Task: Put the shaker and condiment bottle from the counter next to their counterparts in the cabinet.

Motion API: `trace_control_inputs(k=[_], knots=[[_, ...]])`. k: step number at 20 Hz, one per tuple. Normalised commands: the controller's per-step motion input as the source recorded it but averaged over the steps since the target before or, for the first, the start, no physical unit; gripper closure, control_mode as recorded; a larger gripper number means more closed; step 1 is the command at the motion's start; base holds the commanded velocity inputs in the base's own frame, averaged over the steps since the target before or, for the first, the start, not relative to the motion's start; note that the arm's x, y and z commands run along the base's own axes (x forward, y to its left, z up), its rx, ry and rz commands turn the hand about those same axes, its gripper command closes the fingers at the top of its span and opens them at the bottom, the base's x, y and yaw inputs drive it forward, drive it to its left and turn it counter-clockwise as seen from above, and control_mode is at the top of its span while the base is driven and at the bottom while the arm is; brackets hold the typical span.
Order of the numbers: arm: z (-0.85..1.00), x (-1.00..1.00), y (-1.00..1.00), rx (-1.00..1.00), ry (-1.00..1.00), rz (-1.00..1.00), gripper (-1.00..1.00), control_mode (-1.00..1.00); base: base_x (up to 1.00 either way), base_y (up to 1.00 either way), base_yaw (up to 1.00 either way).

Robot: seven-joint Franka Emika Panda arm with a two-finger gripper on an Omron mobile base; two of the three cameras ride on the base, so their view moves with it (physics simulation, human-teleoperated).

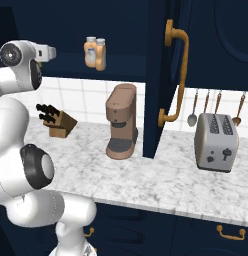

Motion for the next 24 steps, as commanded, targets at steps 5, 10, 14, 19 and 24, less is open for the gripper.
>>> trace_control_inputs(k=[5, 10, 14, 19, 24], knots=[[0.0, 0.23, 0.19, 0.0, 0.0, 0.0, 1.0, -1.0, 0.0, 0.0, 0.0], [-0.07, 0.25, 0.08, 0.0, 0.0, 0.0, 1.0, -1.0, 0.0, 0.0, 0.0], [-0.3, 0.25, 0.0, 0.0, 0.0, 0.0, 1.0, -1.0, 0.0, 0.0, 0.0], [-0.32, 0.19, 0.0, 0.0, 0.0, 0.0, 1.0, -1.0, 0.0, 0.0, 0.0], [-0.12, 0.23, 0.0, 0.0, 0.0, 0.0, 1.0, -1.0, 0.0, 0.0, 0.0]])
